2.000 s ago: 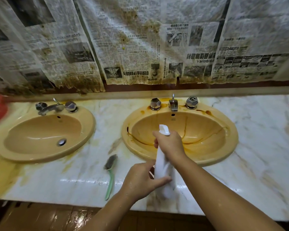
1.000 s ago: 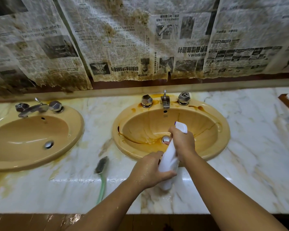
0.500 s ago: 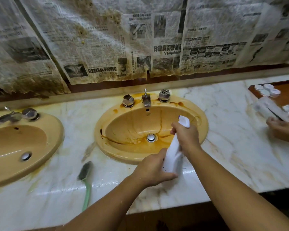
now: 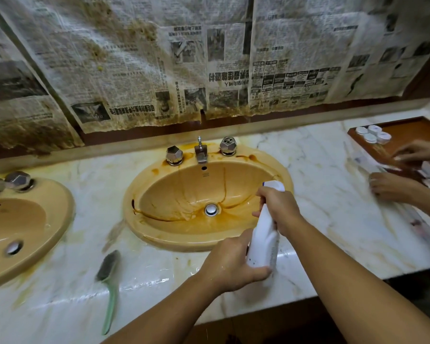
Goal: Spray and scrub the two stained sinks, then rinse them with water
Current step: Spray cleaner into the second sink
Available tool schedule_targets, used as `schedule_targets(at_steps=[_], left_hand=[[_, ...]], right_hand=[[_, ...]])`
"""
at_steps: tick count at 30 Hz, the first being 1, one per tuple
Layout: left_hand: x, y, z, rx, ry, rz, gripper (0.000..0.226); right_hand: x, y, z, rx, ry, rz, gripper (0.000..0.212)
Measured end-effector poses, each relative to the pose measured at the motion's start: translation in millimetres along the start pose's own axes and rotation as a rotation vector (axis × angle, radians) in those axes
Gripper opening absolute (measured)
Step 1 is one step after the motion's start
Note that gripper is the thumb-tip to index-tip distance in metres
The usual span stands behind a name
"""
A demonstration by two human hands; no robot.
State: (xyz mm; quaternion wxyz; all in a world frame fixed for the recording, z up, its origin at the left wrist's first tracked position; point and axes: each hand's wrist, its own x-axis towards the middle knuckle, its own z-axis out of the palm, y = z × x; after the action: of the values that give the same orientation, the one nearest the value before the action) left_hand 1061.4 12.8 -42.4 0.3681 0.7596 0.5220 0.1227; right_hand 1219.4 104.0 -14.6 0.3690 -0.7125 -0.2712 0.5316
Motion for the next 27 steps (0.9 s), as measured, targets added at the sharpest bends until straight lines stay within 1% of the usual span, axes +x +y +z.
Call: schedule_targets(at_steps=[4, 9, 11, 13, 17, 21, 23, 25, 27], left_hand=[[6.4, 9.8, 5.7, -0.058, 0.019, 0.029, 0.075], [12.4, 21.3, 10.3, -0.14, 0.013, 0.067, 0.072], [15.1, 23.9, 11.1, -0.179, -0.006, 0.063, 0.072], [17.2, 26.6, 12.1, -0.193, -0.016, 0.05, 0.072], [23.2, 32.3, 19.3, -0.242, -0.012, 0.031, 0.062], [26.8, 38.6, 27.4, -0.29, -0.028, -0.007, 0.065], [26.4, 40.5, 28.9, -0.318, -0.034, -0.019, 0.067], [25.9, 40.5, 28.4, -0.322, -0.033, -0.03, 0.067], [26.4, 39.3, 25.9, -0.322, -0.03, -0.049, 0.063]], right_hand=[[1.6, -4.4, -13.4, -0.049, 0.004, 0.014, 0.022], [7.2, -5.4, -22.8, -0.014, -0.01, -0.049, 0.012], [9.9, -8.2, -26.0, -0.028, -0.018, -0.059, 0.012], [12.0, -10.5, -30.8, -0.08, -0.038, -0.032, 0.017], [12.3, -13.7, -39.1, -0.166, -0.027, 0.054, 0.026], [13.7, -17.3, -36.9, -0.206, -0.105, 0.059, 0.018], [14.5, -18.3, -35.6, -0.211, -0.095, 0.057, 0.017], [14.8, -19.0, -36.1, -0.245, -0.057, 0.067, 0.026], [15.1, -19.1, -37.1, -0.243, -0.015, 0.058, 0.045]])
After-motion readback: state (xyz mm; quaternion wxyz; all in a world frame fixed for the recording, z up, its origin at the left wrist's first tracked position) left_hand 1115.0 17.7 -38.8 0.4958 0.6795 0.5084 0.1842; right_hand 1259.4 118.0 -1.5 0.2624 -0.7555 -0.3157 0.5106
